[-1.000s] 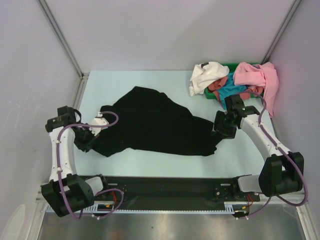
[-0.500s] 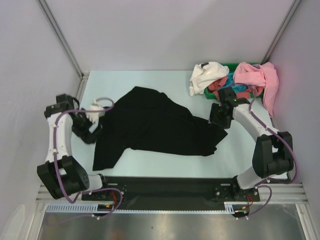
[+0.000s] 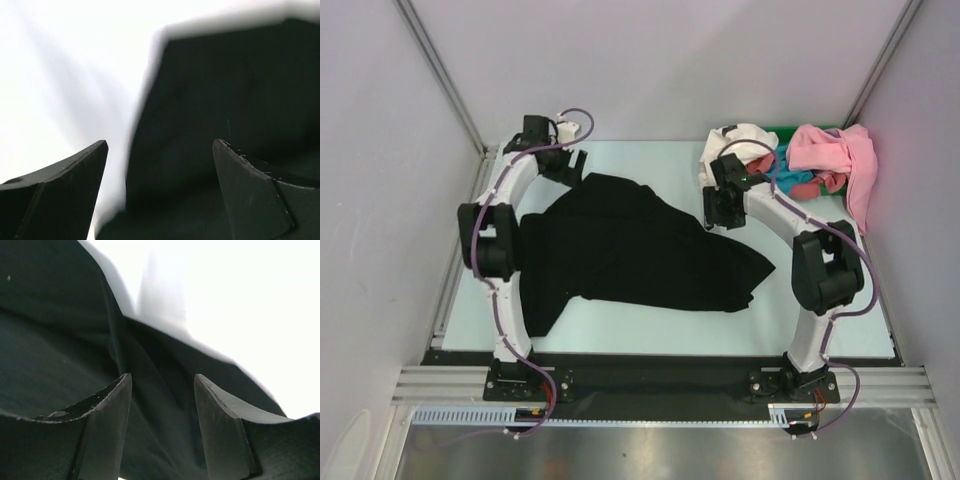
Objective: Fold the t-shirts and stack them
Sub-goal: Flatten the tshirt out, then fold the tshirt
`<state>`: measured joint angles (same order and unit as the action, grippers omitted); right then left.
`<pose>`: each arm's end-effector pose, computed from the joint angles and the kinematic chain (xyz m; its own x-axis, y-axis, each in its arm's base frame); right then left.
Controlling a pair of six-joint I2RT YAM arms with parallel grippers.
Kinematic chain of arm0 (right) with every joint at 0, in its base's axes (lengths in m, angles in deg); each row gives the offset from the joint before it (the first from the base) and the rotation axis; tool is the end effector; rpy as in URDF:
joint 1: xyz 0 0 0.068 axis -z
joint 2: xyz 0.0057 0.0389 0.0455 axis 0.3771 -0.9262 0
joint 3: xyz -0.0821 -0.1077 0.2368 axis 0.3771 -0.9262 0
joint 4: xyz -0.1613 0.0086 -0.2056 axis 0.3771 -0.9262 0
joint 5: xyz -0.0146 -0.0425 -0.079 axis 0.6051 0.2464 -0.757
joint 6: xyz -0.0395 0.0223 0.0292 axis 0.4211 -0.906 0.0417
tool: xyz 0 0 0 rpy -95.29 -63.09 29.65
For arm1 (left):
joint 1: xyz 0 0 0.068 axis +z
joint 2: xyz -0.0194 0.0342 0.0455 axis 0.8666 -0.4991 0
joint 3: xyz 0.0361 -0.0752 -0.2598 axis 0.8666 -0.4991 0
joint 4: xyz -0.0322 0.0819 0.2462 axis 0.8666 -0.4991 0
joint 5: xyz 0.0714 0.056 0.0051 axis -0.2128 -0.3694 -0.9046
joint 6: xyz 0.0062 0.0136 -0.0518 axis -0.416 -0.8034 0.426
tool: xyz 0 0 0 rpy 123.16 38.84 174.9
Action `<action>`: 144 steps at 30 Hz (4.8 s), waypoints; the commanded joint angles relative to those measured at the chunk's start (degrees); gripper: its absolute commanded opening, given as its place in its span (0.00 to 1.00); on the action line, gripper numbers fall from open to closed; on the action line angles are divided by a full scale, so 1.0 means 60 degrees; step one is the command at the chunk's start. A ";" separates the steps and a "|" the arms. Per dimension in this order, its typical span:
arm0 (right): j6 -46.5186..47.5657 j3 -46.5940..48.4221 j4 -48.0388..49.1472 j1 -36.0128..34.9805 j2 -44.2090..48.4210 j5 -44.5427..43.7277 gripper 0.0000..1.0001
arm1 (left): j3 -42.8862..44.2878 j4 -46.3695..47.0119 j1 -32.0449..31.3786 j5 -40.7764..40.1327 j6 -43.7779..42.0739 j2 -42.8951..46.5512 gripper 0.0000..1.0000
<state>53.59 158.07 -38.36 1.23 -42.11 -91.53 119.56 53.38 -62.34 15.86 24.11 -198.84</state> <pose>0.3683 0.1374 0.2297 -0.8735 -0.0768 -0.4808 -0.1079 0.9935 0.0375 0.4680 -0.0271 0.2515 -0.6605 0.3736 -0.6512 0.4511 0.8909 0.0536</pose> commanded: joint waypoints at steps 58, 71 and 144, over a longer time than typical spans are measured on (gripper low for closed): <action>-0.0238 1.1148 0.7027 -0.0687 -0.7137 -0.3062 0.04 | 0.2811 0.2933 0.2798 0.0058 0.2313 -0.1383 0.00; 0.0610 0.8773 0.2938 -0.0145 -0.4257 -0.1407 0.78 | 0.3521 0.0080 0.2578 0.0599 0.1245 -0.0733 0.83; -0.2612 -0.0602 -0.0323 -0.0541 0.2344 0.1246 0.00 | -0.7338 -0.1432 0.2197 -0.0558 -0.3503 0.5778 0.82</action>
<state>37.35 149.17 -42.15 -3.87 -23.22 -83.25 72.59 43.88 -48.86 11.92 2.54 -163.93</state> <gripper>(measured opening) 0.009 0.823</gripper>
